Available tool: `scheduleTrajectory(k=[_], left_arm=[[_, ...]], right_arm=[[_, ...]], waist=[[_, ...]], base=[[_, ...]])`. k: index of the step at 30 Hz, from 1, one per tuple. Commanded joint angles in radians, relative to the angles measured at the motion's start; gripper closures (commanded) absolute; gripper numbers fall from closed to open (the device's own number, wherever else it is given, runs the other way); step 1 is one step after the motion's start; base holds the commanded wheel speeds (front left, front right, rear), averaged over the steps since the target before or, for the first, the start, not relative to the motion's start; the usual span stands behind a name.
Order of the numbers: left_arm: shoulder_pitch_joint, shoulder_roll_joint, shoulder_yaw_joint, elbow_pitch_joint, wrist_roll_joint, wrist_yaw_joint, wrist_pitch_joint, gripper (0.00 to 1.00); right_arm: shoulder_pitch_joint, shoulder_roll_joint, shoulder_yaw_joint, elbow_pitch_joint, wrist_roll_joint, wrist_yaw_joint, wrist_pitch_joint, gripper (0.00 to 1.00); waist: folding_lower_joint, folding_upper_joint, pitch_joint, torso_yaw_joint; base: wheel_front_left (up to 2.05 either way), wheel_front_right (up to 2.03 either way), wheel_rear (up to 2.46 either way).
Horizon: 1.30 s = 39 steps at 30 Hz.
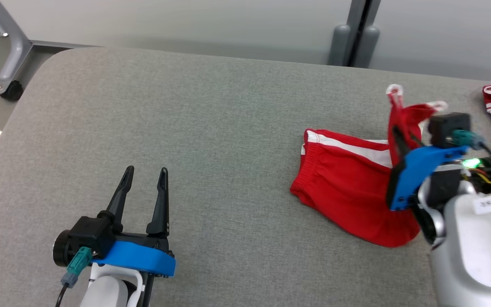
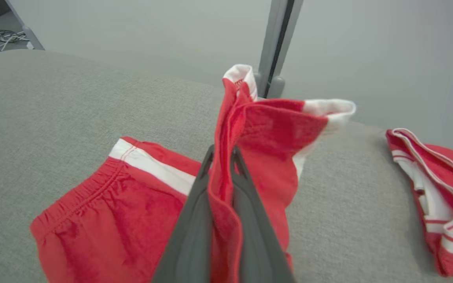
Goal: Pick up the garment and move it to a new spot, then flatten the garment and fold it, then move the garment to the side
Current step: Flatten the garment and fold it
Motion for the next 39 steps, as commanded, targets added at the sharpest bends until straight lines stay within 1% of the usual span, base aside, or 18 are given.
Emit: scheduleTrajectory(k=[1, 5, 8, 15, 16, 17, 20, 22, 25, 27, 30, 31, 34, 37, 39], left_arm=[[-0.014, 0.0, -0.001, 0.001, -0.002, -0.002, -0.004, 0.0], [-0.018, -0.002, -0.015, 0.005, -0.009, -0.002, -0.004, 0.0], [-0.018, -0.005, -0.018, 0.008, -0.013, -0.002, -0.004, 0.0], [-0.015, -0.009, -0.021, 0.011, -0.015, -0.002, -0.004, 0.0], [-0.014, -0.009, -0.021, 0.012, -0.015, -0.002, -0.004, 0.0], [-0.012, -0.009, -0.021, 0.013, -0.015, -0.002, -0.004, 0.0], [-0.005, -0.006, -0.018, 0.016, -0.015, -0.002, -0.004, 0.0], [0.0, -0.003, -0.016, 0.017, -0.013, -0.002, -0.004, 0.0], [0.009, 0.002, -0.01, 0.015, -0.01, -0.002, -0.004, 0.0], [0.023, 0.004, -0.002, 0.012, -0.007, -0.002, -0.004, 0.0], [0.035, 0.008, 0.015, 0.008, -0.003, -0.002, -0.004, 0.0], [0.035, 0.008, 0.015, 0.008, -0.003, -0.002, -0.004, 0.0], [0.05, 0.007, 0.021, 0.003, 0.001, -0.002, -0.004, 0.0], [0.054, 0.005, 0.019, -0.002, 0.001, -0.002, -0.004, 0.0], [0.052, 0.004, 0.019, -0.005, 0.001, -0.002, -0.004, 0.0]], right_arm=[[-0.019, 0.004, 0.033, 0.034, 0.005, 0.001, 0.008, 1.0], [-0.055, 0.005, 0.139, 0.124, 0.048, 0.001, 0.022, 1.0], [-0.072, 0.003, 0.195, 0.18, 0.066, 0.0, 0.016, 1.0], [-0.107, 0.003, 0.245, 0.286, 0.086, 0.001, -0.007, 1.0], [-0.11, 0.003, 0.254, 0.295, 0.095, 0.001, -0.014, 0.69], [-0.112, 0.003, 0.257, 0.3, 0.111, 0.0, -0.024, 0.0], [-0.115, 0.003, 0.279, 0.293, 0.204, 0.001, -0.069, 0.0], [-0.109, 0.003, 0.297, 0.262, 0.317, 0.001, -0.099, 0.0], [-0.072, 0.003, 0.329, 0.174, 0.461, 0.001, -0.111, 0.0], [-0.043, 0.001, 0.315, 0.096, 0.496, 0.0, -0.107, 0.0], [0.02, -0.032, 0.231, -0.021, 0.445, 0.0, -0.115, 0.0], [0.02, -0.032, 0.231, -0.021, 0.445, 0.0, -0.115, 0.0], [0.097, -0.044, 0.112, -0.112, 0.375, 0.001, -0.119, 0.0], [0.171, -0.065, 0.0, -0.16, 0.277, 0.001, -0.105, 0.0], [0.209, -0.067, -0.04, -0.174, 0.218, 0.001, -0.102, 0.0]], waist=[[0.0, 0.0, 0.004, 0.013], [0.0, 0.0, 0.009, 0.045], [0.0, 0.0, 0.01, 0.066], [0.0, 0.0, 0.011, 0.093], [0.0, 0.0, 0.009, 0.094], [0.0, 0.0, 0.007, 0.095], [0.0, 0.0, -0.004, 0.092], [0.0, 0.0, -0.016, 0.086], [0.0, 0.0, -0.039, 0.073], [0.0, 0.0, -0.053, 0.058], [0.0, 0.0, -0.073, 0.03], [0.0, 0.0, -0.073, 0.03], [0.0, 0.0, -0.086, 0.004], [0.0, 0.0, -0.088, -0.011], [0.0, 0.0, -0.086, -0.018]], base=[[0.0, 0.0, 0.0], [0.0, 0.0, 0.0], [0.0, 0.0, 0.0], [0.0, 0.0, 0.0], [0.0, 0.0, 0.0], [0.0, 0.0, 0.0], [0.0, 0.0, 0.0], [0.0, 0.0, 0.0], [0.0, 0.0, 0.0], [0.0, 0.0, 0.0], [0.0, 0.0, 0.0], [0.0, 0.0, 0.0], [0.0, 0.0, 0.0], [0.0, 0.0, 0.0], [0.0, 0.0, 0.0]])
